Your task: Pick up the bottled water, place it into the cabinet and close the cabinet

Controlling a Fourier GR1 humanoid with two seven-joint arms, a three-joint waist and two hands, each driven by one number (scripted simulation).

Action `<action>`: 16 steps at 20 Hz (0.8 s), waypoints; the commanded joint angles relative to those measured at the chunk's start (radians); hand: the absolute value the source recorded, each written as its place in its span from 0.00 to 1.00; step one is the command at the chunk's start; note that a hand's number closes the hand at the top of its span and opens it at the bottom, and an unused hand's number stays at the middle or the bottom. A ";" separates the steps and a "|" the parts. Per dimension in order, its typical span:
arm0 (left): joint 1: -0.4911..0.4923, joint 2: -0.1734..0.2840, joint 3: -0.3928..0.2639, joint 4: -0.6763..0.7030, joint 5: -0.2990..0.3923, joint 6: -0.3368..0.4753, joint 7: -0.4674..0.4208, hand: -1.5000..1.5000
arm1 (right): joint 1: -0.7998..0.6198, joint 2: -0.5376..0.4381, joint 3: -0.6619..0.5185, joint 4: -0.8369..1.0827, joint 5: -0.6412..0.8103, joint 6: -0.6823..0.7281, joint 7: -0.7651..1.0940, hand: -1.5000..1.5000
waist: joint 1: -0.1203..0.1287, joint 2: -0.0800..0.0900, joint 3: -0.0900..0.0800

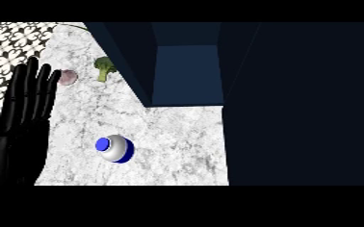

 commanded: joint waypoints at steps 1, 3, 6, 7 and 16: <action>0.021 0.006 -0.003 -0.053 -0.015 -0.001 0.020 0.00 | 0.075 0.015 -0.032 0.038 -0.030 0.025 -0.088 0.00 | 0.015 -0.003 -0.016; 0.149 -0.031 -0.085 -0.163 -0.144 0.057 0.022 0.00 | 0.160 0.032 0.079 -0.158 0.037 0.007 0.026 0.00 | 0.016 -0.009 -0.016; 0.232 -0.059 -0.147 -0.223 -0.265 0.128 0.018 0.00 | 0.213 0.047 0.113 -0.160 0.079 0.005 -0.010 0.00 | 0.019 -0.008 -0.016; 0.225 -0.060 -0.170 -0.173 0.042 0.220 0.109 0.00 | 0.194 0.024 0.172 -0.117 -0.049 0.105 0.070 0.00 | 0.039 -0.012 -0.020; 0.391 -0.061 -0.528 -0.462 -0.206 0.426 0.243 0.00 | 0.213 0.006 0.234 -0.389 -0.091 0.074 0.325 0.00 | 0.022 -0.007 -0.015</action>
